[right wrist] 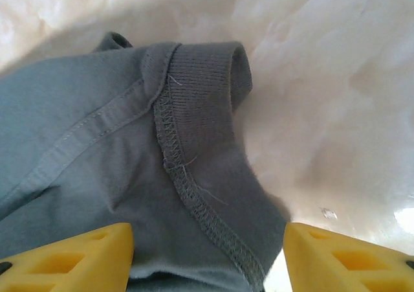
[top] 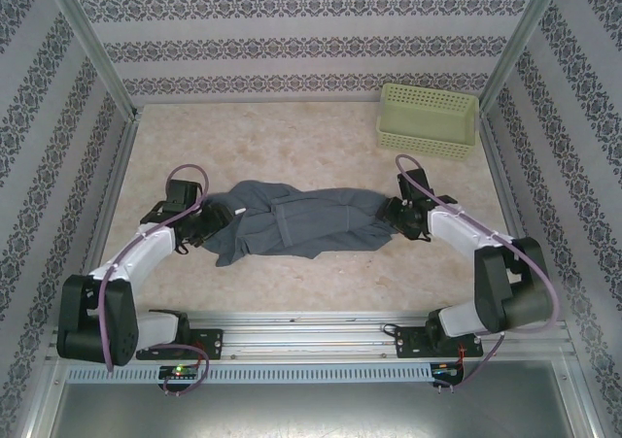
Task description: Fold the inside-out t-shirt
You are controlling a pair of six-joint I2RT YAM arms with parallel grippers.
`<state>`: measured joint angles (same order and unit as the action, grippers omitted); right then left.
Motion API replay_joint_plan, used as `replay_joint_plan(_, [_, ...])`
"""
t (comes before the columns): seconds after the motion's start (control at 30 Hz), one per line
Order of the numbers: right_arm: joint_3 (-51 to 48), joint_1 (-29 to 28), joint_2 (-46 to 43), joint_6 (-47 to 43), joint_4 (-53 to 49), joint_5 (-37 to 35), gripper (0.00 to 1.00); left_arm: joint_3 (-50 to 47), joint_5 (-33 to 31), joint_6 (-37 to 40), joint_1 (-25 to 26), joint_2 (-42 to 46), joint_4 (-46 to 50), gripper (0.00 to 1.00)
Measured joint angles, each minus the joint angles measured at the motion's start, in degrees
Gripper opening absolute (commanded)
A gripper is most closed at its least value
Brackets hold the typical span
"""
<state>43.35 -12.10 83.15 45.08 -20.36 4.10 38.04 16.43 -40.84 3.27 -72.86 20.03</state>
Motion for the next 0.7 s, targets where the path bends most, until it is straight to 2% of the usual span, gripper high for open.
replay_joint_plan(0.13, [0.6,0.0,3.7,-0.3,1.0,1.4,0.47,0.2,1.1,0.3,0.0,-2.7,-1.2,0.49])
replay_joint_plan(0.33, [2.1,0.0,4.3,-1.1,2.2,1.7,0.12,2.4,1.2,1.5,0.0,-4.4,-1.4,0.15])
replay_joint_plan(0.43, [2.1,0.0,3.1,-1.8,2.1,1.3,0.0,3.5,1.5,1.6,0.0,-4.7,-1.4,0.03])
replay_joint_plan(0.47, [2.1,0.0,2.3,-2.2,2.0,1.3,0.0,3.9,1.6,1.7,0.0,-4.7,-1.4,0.0])
replay_joint_plan(0.63, [2.1,0.0,-2.3,-3.3,1.6,0.7,0.0,5.5,1.5,1.8,0.0,-3.4,-1.1,0.0])
replay_joint_plan(0.67, [2.1,0.0,-3.2,-3.4,1.4,0.5,0.05,5.5,1.5,1.8,0.0,-2.5,-1.0,0.0])
replay_joint_plan(0.7, [2.1,0.0,-3.9,-3.5,1.3,0.4,0.19,5.5,1.5,1.8,0.0,-1.5,-0.8,0.0])
